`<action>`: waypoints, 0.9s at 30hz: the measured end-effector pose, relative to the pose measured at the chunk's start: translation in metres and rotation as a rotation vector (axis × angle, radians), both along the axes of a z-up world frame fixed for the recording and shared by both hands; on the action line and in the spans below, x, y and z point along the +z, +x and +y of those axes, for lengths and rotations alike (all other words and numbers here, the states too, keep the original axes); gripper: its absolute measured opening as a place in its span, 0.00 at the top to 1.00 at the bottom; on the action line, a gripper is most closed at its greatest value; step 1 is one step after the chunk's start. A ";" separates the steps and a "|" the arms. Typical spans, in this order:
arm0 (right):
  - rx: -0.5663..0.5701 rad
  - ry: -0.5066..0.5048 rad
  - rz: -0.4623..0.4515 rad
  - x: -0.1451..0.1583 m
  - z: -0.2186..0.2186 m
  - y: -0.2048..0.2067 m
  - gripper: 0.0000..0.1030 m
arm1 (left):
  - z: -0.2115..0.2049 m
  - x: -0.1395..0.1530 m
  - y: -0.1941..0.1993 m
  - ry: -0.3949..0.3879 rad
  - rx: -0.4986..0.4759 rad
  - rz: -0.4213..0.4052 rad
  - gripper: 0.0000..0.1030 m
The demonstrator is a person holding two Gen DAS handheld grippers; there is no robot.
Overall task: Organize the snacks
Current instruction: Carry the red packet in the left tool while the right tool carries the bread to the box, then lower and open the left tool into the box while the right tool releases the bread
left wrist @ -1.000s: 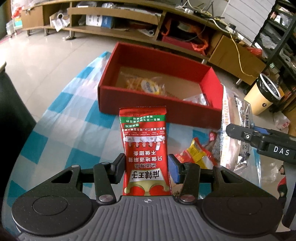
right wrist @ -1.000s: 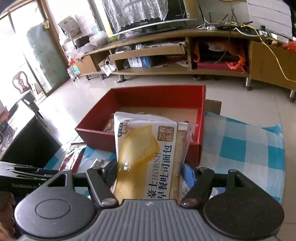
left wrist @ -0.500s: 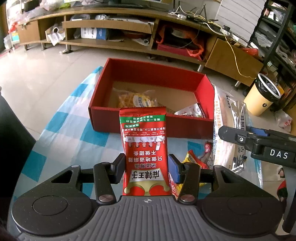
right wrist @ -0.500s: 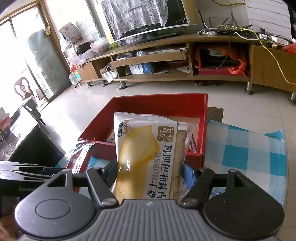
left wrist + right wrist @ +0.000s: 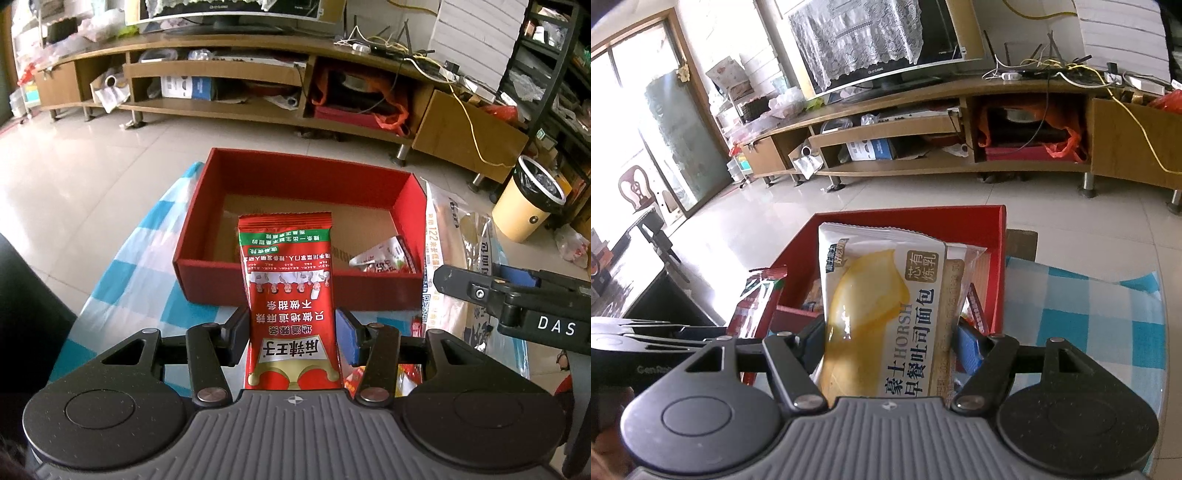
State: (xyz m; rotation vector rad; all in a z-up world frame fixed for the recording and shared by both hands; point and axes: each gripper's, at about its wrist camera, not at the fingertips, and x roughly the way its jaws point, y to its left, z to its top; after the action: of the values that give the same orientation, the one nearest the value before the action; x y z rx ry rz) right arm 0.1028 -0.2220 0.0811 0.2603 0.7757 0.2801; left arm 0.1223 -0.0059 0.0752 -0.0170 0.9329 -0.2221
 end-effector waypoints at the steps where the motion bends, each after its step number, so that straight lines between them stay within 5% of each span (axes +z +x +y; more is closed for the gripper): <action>1: -0.003 0.001 -0.003 0.001 -0.001 0.002 0.33 | -0.001 0.000 0.002 0.002 0.000 -0.002 0.44; 27: -0.098 0.035 -0.030 -0.001 -0.012 0.059 0.33 | -0.022 -0.002 0.065 0.055 0.028 -0.051 0.44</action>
State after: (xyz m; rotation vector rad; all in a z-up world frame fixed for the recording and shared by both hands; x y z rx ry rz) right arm 0.1619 -0.2344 0.0797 0.3254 0.7263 0.2049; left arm 0.1876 -0.0276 0.0735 0.0265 0.8868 -0.1704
